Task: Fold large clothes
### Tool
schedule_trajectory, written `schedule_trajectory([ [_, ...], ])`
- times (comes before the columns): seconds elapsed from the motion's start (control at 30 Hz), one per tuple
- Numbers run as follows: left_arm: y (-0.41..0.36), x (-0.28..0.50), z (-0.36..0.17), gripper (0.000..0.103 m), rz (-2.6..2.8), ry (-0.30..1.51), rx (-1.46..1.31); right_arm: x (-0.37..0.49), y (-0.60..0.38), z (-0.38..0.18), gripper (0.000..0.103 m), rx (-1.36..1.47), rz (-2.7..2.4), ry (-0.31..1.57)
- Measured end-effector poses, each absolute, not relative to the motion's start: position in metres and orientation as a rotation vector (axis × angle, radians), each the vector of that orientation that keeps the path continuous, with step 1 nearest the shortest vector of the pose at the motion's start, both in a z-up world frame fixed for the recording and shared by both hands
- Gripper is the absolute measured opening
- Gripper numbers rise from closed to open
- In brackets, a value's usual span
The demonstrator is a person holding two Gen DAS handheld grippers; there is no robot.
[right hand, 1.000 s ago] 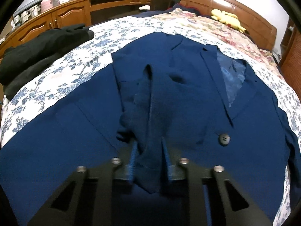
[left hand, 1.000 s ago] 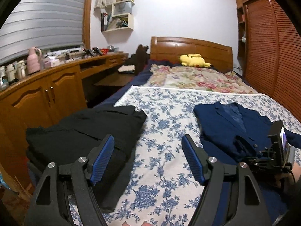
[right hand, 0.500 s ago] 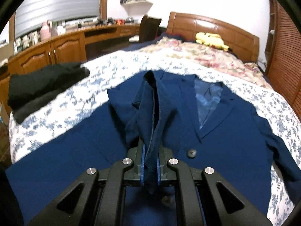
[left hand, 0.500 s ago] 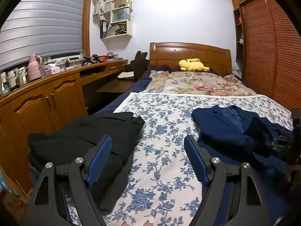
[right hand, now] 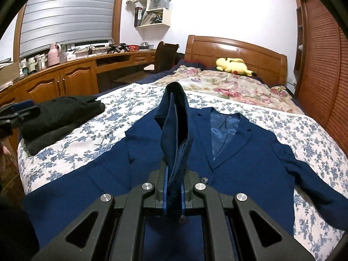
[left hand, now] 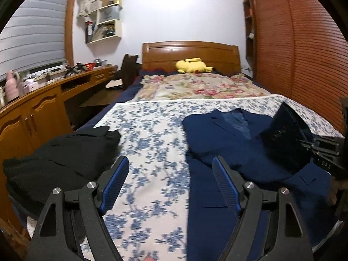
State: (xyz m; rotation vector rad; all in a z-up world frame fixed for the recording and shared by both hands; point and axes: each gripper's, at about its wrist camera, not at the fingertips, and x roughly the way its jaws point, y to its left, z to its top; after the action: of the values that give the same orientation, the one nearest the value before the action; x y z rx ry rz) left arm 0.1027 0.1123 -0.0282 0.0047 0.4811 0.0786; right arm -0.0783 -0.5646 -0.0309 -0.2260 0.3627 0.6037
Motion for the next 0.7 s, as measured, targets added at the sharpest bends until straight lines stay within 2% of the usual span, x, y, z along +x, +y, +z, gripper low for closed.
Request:
schedule_trajectory([
  [0.43,0.073,0.116,-0.033,0.080,0.030,0.506,0.031,-0.094,-0.593,-0.014,0.008,-0.170,0.589,0.324],
  [0.7,0.053,0.124,-0.030,0.080,0.008,0.494,0.017,-0.094,-0.624,-0.047,0.008,-0.155,0.491,0.397],
])
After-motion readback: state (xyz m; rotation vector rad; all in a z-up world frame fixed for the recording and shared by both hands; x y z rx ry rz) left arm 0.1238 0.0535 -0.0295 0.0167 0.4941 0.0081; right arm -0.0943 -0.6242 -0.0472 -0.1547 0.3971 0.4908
